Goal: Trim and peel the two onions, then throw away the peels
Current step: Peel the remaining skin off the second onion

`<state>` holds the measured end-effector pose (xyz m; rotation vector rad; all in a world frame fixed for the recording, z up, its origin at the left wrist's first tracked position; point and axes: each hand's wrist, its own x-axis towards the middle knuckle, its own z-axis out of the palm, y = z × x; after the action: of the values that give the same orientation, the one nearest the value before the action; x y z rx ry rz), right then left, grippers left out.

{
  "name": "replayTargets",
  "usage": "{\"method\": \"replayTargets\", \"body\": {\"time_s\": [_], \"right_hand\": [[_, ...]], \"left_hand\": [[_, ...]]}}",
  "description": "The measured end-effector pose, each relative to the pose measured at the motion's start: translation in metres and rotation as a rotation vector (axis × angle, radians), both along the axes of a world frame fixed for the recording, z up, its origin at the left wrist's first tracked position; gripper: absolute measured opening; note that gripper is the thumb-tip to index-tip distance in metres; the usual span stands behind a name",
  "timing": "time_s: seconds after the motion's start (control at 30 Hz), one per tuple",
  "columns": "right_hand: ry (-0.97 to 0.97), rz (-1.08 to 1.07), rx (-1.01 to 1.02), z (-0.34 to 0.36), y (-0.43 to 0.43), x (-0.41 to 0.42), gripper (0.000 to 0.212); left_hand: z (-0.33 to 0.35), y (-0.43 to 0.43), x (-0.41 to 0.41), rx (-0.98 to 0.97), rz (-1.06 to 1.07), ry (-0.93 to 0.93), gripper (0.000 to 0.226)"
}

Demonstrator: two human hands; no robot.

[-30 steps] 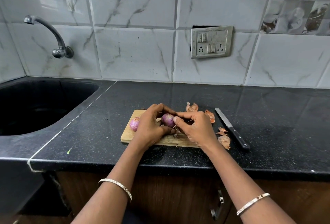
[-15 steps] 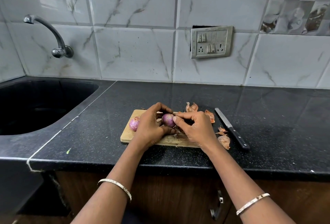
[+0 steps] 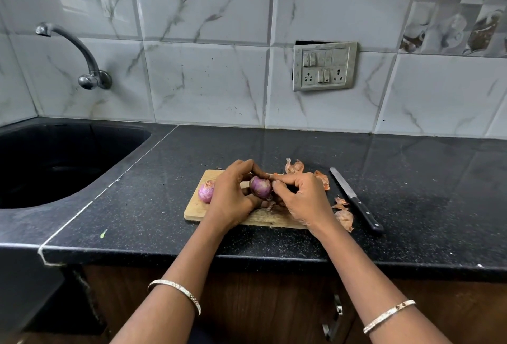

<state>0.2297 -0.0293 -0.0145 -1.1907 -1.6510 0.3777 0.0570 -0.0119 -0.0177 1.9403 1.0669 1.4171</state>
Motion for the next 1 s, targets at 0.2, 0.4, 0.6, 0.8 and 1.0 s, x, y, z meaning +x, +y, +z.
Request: {"method": "replayTargets", "body": {"time_s": [0.2,0.4,0.6,0.8,1.0], "right_hand": [[-0.009,0.047,-0.003,0.0011,-0.0031,-0.0001,0.018],[-0.041,0.041,0.009,-0.0002,-0.0005,0.0003,0.011],[-0.016,0.011,0.005,-0.0004,-0.0012,-0.0005,0.012],[0.042,0.027,-0.018,-0.0004,-0.0004,0.0003,0.012],[0.063,0.006,-0.02,-0.0005,-0.0007,-0.0005,0.013]], "left_hand": [[-0.0012,0.0005,-0.0011,0.031,-0.003,0.0,0.048],[-0.0018,0.0019,-0.0022,0.008,-0.018,0.002,0.049],[-0.0039,0.0042,-0.0018,-0.06,-0.042,-0.066,0.05],[-0.0047,0.004,-0.002,-0.086,-0.046,-0.096,0.05],[-0.0016,0.0003,-0.0018,-0.113,-0.046,-0.104,0.051]]}}
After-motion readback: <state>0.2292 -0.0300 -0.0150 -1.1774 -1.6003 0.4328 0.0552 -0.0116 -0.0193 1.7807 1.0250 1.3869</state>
